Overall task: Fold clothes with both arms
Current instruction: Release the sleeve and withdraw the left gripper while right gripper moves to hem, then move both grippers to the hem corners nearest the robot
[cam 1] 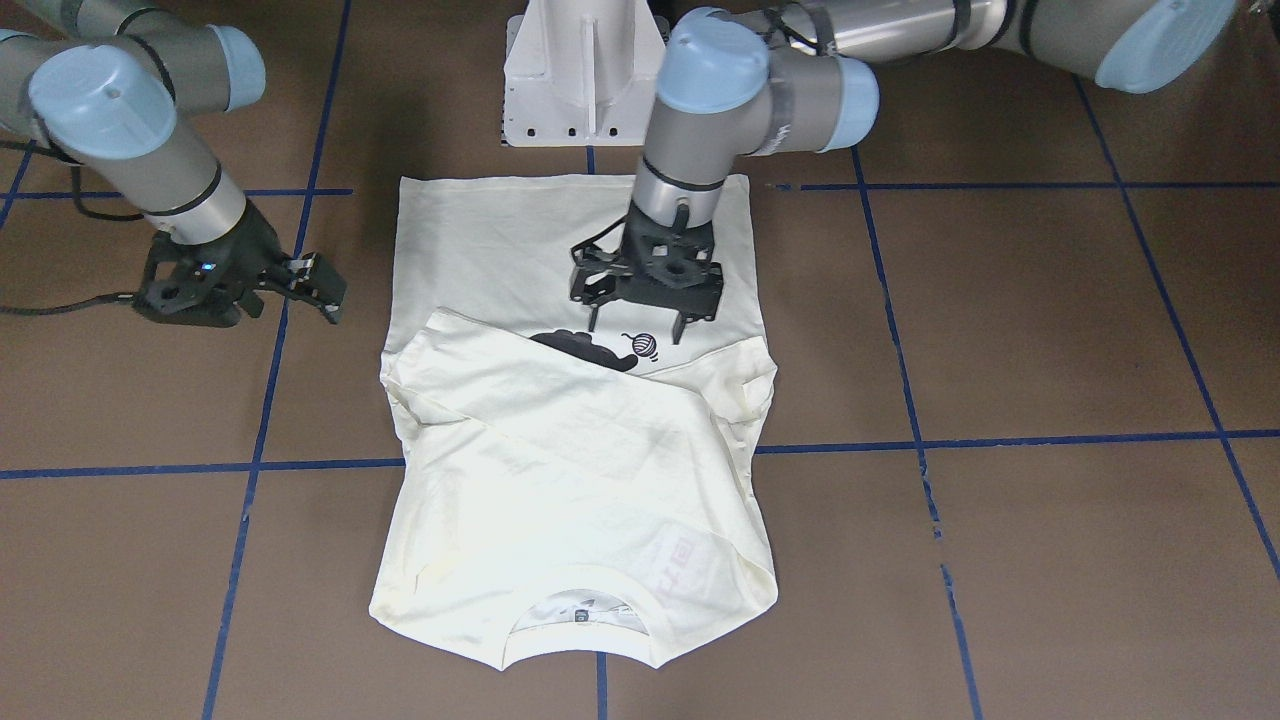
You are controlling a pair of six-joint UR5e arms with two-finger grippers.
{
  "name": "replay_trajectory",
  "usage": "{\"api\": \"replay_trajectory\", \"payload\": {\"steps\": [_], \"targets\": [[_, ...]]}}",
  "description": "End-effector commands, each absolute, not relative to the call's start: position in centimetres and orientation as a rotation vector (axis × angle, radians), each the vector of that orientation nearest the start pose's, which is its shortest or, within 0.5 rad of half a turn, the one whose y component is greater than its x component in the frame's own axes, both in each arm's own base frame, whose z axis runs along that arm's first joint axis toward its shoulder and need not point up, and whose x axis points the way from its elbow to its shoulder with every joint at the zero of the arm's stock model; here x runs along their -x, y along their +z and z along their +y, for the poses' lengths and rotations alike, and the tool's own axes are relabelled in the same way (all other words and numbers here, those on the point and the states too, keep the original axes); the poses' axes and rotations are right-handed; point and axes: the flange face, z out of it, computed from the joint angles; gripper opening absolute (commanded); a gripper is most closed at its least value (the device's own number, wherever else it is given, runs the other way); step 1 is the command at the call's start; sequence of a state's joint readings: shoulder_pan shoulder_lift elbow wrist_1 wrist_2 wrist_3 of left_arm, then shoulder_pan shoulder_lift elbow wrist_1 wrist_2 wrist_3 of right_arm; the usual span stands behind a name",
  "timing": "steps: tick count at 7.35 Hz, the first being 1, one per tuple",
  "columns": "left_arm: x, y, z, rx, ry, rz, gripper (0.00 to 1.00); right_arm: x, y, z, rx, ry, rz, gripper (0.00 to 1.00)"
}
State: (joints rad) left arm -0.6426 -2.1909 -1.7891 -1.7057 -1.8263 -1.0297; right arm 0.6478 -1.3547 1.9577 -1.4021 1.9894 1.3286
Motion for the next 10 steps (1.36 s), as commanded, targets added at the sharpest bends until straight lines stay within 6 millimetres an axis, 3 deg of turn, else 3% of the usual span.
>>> {"api": "replay_trajectory", "payload": {"steps": [1,2,4,7,10], "targets": [[-40.2,18.6,-45.3,-0.330,0.064,0.883,1.00,43.6,33.3,-31.2,0.058,0.235,-0.859,1.00],[-38.3,17.7,-43.9,-0.318,0.060,0.870,1.00,46.6,33.5,-26.6,0.028,0.225,-0.838,1.00],[-38.1,17.5,-43.4,-0.310,0.056,0.872,1.00,48.5,35.5,-21.4,0.060,0.218,-0.810,1.00],[-38.3,16.7,-43.0,-0.291,0.041,0.899,1.00,47.1,38.3,-20.5,0.040,0.220,-0.781,1.00],[-38.8,16.2,-42.3,-0.280,0.036,0.913,1.00,46.3,38.8,-20.3,0.049,0.218,-0.772,0.99]]}}
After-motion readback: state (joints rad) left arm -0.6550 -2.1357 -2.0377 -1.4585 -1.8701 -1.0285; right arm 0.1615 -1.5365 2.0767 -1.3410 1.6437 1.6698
